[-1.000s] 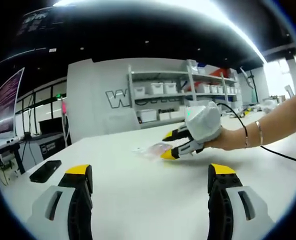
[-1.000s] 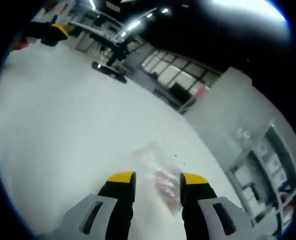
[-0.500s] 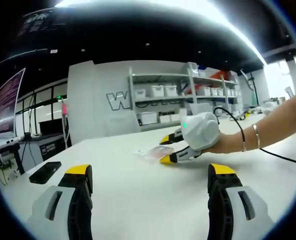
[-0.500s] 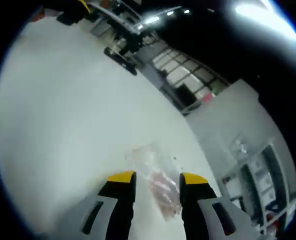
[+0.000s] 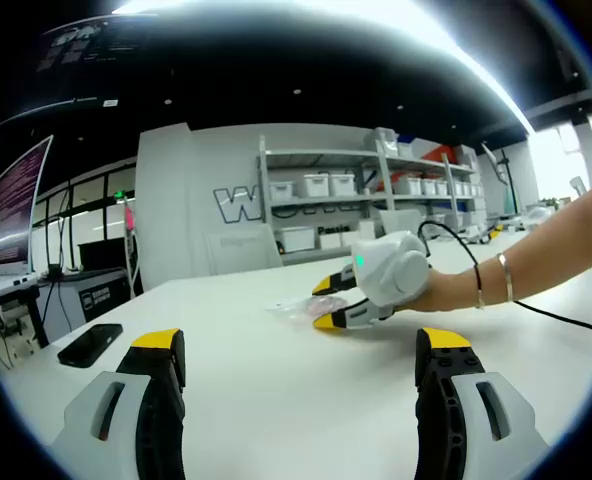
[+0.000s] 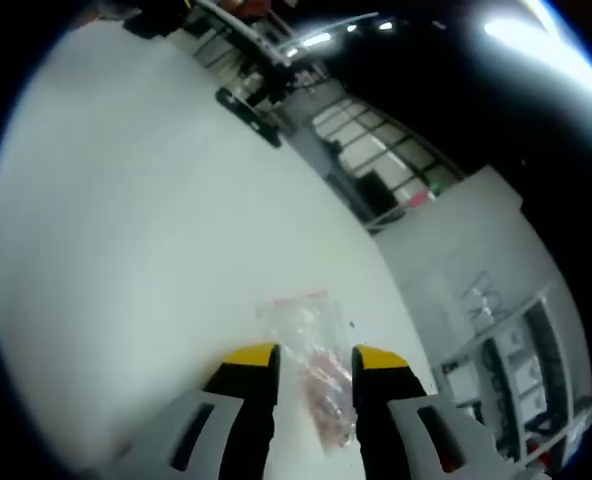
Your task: Open the resealable bag by pulling the two sides of the seal apart until the entire bag opening is separated and visibly accessible.
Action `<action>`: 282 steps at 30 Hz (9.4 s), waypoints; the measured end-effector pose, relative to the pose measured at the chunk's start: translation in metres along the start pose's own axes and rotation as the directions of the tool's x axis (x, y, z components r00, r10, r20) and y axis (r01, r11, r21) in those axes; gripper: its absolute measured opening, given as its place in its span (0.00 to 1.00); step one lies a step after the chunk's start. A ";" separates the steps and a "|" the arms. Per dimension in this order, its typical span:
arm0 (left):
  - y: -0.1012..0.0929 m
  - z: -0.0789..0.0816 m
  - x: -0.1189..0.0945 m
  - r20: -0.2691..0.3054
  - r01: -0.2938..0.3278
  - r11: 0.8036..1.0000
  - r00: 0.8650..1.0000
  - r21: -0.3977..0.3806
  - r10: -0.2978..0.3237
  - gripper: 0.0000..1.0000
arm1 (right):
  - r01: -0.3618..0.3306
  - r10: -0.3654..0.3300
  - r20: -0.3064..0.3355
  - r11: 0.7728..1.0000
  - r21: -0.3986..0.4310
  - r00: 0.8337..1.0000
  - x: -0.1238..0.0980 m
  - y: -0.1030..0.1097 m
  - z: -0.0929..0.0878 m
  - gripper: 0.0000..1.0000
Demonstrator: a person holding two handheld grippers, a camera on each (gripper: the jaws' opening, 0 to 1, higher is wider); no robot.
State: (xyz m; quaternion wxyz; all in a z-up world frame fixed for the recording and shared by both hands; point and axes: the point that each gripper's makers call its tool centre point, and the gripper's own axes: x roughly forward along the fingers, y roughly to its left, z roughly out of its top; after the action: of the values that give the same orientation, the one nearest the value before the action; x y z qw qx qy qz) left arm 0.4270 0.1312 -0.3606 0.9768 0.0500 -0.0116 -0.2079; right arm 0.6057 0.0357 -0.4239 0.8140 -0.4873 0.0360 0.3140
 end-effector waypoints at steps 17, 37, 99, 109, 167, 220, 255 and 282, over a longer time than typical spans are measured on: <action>-0.002 0.000 0.000 0.013 0.004 1.000 1.000 -0.003 -0.004 0.94 | -0.049 0.051 -0.013 0.989 0.138 0.999 0.010 0.012 -0.003 0.00; 0.002 0.007 0.004 0.054 -0.030 1.000 0.998 0.003 0.030 0.94 | 0.076 -0.214 0.144 0.770 0.634 0.966 -0.040 -0.080 0.007 0.00; 0.001 0.001 -0.004 0.046 -0.037 0.999 0.998 0.033 0.035 0.93 | 0.084 -0.320 0.220 0.718 0.691 0.922 -0.149 -0.086 0.019 0.00; -0.001 0.008 -0.012 0.027 -0.032 0.998 0.999 0.051 0.030 0.93 | 0.078 -0.330 0.237 0.715 0.695 0.914 -0.160 -0.083 0.026 0.00; -0.047 0.013 -0.029 0.029 0.033 0.998 0.999 0.055 -0.035 0.91 | 0.045 -0.373 0.350 0.736 0.675 0.859 -0.270 -0.035 0.066 0.00; -0.062 0.014 -0.035 0.036 0.053 0.997 0.998 0.058 -0.055 0.91 | 0.005 -0.384 0.405 0.730 0.683 0.830 -0.320 0.003 0.073 0.00; -0.065 0.023 -0.043 0.048 0.065 0.995 0.996 0.077 -0.069 0.91 | -0.035 -0.356 0.402 0.711 0.702 0.844 -0.344 0.049 0.071 0.00; -0.070 0.032 -0.066 0.049 0.109 0.989 0.992 0.099 -0.115 0.87 | -0.095 -0.293 0.409 0.704 0.704 0.864 -0.347 0.088 0.062 0.00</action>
State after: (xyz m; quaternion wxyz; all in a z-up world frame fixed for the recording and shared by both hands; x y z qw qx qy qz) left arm 0.3370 0.0916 -0.3357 0.9594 0.0918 -0.0452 -0.2629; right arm 0.2646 -0.0501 -0.3325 0.9344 -0.0446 -0.0831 0.3434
